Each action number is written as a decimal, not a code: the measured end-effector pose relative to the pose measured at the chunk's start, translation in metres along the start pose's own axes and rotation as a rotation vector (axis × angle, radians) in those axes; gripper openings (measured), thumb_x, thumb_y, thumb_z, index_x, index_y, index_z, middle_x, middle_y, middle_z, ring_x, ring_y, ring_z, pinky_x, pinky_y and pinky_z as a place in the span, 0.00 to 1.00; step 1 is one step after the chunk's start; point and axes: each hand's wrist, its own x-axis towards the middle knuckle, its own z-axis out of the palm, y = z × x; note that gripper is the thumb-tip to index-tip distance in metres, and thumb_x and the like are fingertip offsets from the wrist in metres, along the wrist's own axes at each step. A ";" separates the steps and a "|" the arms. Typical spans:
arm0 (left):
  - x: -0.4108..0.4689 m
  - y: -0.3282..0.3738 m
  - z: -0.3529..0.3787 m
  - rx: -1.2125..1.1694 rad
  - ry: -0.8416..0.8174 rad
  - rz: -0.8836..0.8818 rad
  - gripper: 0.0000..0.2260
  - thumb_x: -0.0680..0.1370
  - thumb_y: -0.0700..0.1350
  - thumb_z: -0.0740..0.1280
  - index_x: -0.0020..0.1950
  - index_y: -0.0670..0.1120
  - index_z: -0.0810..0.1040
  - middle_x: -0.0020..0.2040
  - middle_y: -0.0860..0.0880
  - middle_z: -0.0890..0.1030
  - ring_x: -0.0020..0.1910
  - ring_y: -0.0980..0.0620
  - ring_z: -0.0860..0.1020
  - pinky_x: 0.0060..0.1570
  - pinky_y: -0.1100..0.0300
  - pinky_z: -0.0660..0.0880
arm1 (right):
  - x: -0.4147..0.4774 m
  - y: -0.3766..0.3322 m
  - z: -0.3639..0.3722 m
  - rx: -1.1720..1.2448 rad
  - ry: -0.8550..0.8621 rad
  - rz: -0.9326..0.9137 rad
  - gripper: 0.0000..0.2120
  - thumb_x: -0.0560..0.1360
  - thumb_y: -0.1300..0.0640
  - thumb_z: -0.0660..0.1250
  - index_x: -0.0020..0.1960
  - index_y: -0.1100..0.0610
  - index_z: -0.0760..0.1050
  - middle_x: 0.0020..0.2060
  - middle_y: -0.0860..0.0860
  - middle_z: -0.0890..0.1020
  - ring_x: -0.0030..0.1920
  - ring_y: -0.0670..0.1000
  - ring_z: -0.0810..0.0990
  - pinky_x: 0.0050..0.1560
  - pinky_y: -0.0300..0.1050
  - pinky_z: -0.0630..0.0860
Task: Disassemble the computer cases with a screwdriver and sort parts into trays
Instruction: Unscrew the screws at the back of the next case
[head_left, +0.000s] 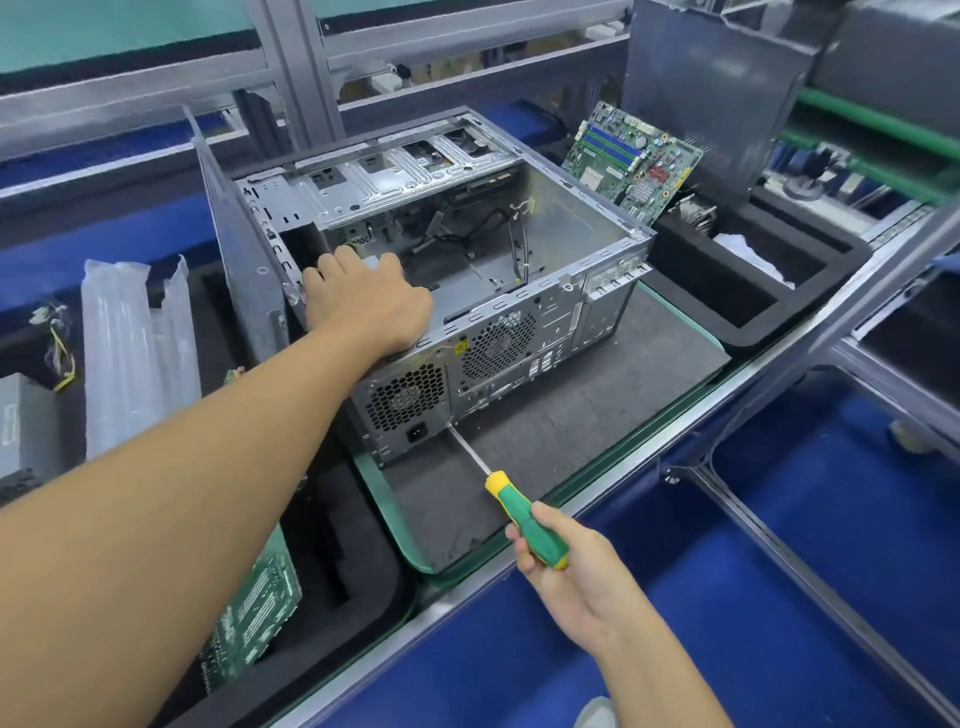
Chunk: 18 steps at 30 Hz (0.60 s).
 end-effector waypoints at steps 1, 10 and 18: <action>0.000 0.000 0.000 0.006 0.001 0.001 0.18 0.76 0.53 0.54 0.63 0.49 0.70 0.62 0.38 0.68 0.61 0.38 0.65 0.60 0.44 0.61 | -0.001 0.005 0.000 0.083 -0.002 0.011 0.16 0.74 0.62 0.72 0.57 0.71 0.79 0.39 0.62 0.84 0.36 0.53 0.80 0.33 0.42 0.79; 0.000 0.000 0.001 0.023 0.005 0.003 0.18 0.76 0.53 0.54 0.62 0.48 0.70 0.61 0.38 0.68 0.61 0.38 0.66 0.61 0.44 0.61 | -0.003 0.007 0.010 -0.371 0.065 -0.157 0.12 0.82 0.50 0.64 0.48 0.58 0.68 0.30 0.54 0.77 0.26 0.49 0.62 0.23 0.40 0.57; 0.000 0.001 0.000 0.031 -0.001 -0.001 0.17 0.76 0.53 0.54 0.60 0.48 0.69 0.62 0.37 0.68 0.62 0.37 0.65 0.61 0.44 0.61 | 0.000 0.039 0.009 -1.359 0.351 -1.137 0.14 0.78 0.54 0.70 0.43 0.51 0.65 0.36 0.44 0.67 0.33 0.47 0.65 0.32 0.36 0.61</action>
